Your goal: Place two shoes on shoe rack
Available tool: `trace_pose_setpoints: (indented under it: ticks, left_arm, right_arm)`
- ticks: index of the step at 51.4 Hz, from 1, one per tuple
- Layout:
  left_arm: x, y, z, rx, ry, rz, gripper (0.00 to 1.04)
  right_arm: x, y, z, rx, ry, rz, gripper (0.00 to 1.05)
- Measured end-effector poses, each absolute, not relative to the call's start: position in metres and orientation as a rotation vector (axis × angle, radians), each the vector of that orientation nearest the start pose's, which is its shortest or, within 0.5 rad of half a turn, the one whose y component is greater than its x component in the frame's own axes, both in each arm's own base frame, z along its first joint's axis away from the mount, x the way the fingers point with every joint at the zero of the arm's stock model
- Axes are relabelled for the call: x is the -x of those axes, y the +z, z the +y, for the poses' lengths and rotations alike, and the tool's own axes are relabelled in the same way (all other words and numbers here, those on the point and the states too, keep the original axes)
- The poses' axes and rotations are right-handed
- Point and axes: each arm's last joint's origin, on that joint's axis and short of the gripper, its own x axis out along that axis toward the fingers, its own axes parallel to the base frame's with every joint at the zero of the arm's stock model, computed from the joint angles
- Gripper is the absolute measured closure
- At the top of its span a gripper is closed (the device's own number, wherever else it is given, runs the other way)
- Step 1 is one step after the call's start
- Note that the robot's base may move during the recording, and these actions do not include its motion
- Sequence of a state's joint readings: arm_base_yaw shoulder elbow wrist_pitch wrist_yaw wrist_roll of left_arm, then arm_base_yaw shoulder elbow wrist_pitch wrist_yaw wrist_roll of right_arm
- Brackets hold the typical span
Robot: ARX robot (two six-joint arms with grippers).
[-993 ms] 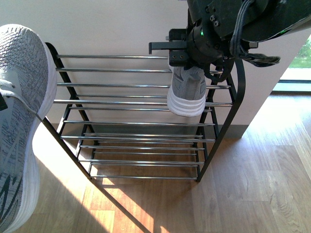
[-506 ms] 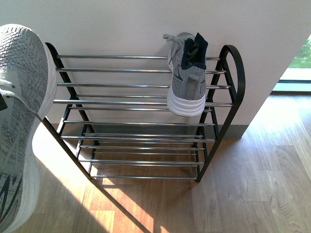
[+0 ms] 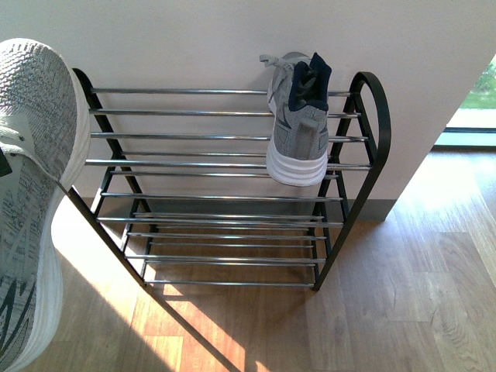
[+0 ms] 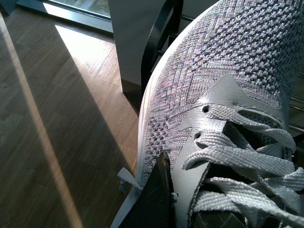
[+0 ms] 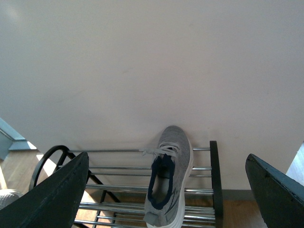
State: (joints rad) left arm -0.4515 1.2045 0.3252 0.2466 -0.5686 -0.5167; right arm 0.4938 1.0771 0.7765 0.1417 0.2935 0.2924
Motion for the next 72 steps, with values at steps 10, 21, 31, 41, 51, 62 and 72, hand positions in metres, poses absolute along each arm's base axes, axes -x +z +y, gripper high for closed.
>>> trace_pose_setpoints:
  ticks: [10,21,31,41,51,62,72]
  left_arm:
    - [-0.189,0.145,-0.074,0.194,0.25,0.504,1.03]
    - [-0.189,0.145,-0.074,0.194,0.25,0.504,1.03]
    - [-0.189,0.145,-0.074,0.194,0.249,0.505,1.03]
    - [-0.189,0.145,-0.074,0.194,0.25,0.504,1.03]
    - [-0.189,0.145,-0.074,0.194,0.25,0.504,1.03]
    - [-0.189,0.145,-0.074,0.194,0.25,0.504,1.03]
    - [-0.189,0.145,-0.074,0.194,0.25,0.504,1.03]
  right_arm:
    - [-0.197,0.302,0.097,-0.239,0.16,0.148,0.09]
    - [-0.189,0.288,0.085,-0.123,0.038,0.009,0.28]
    - [-0.168,0.245,0.05,-0.025,0.009,0.006,0.65]
    - [-0.151,0.216,0.029,0.0,0.01,0.011,1.03]
    - [-0.138,0.198,0.017,-0.003,0.009,0.007,1.03]
    - [-0.129,0.187,0.006,-0.003,0.031,0.009,1.03]
    - [-0.123,0.182,0.0,-0.003,0.003,0.004,1.03]
